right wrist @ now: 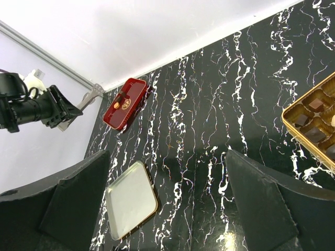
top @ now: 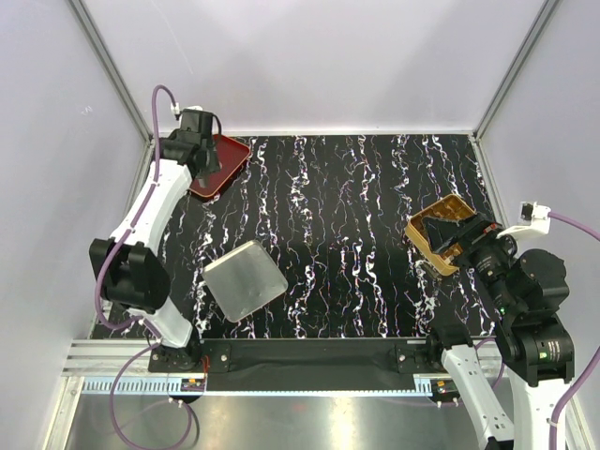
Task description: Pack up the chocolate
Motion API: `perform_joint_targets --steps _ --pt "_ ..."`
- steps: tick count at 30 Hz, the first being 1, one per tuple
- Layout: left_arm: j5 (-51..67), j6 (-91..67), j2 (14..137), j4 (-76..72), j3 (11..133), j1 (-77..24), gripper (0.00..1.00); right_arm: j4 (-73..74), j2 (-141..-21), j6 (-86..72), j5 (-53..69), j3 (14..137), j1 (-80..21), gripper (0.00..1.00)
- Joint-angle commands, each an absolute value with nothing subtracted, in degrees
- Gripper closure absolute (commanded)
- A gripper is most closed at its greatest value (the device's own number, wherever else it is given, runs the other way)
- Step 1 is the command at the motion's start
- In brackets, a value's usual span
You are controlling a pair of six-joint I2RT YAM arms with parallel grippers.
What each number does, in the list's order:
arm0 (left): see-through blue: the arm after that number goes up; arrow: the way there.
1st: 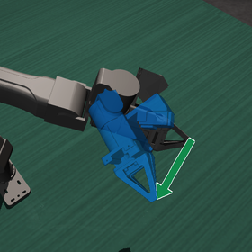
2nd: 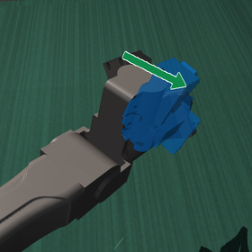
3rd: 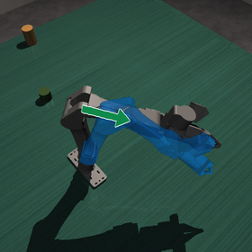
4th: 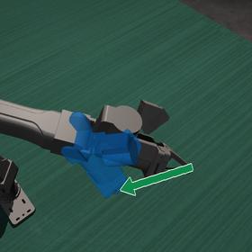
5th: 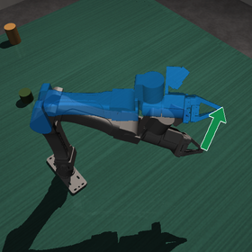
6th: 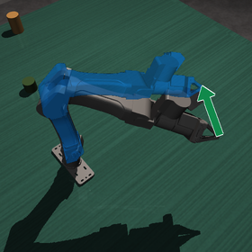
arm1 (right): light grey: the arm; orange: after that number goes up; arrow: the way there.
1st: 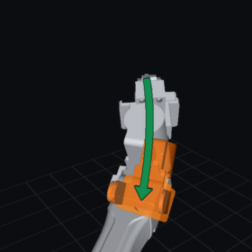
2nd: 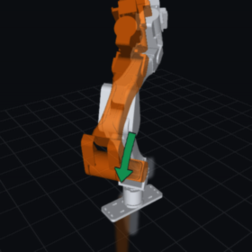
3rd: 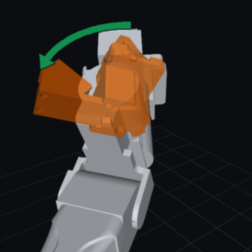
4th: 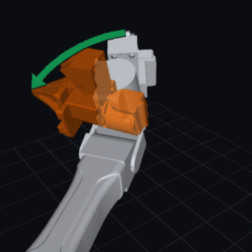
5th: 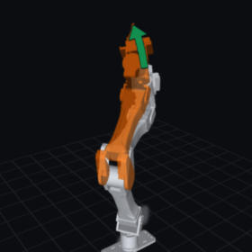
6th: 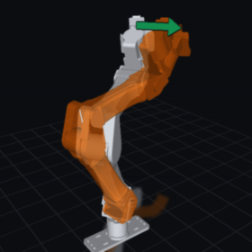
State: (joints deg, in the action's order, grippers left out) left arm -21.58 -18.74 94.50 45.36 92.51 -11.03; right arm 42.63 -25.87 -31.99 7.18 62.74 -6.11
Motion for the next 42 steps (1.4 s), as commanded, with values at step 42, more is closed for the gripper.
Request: perform_joint_targets --steps 42 --pt "-19.07 -16.17 113.99 34.28 96.42 -3.25 0.60 38.50 -27.42 -28.56 4.83 60.91 -6.42 0.00"
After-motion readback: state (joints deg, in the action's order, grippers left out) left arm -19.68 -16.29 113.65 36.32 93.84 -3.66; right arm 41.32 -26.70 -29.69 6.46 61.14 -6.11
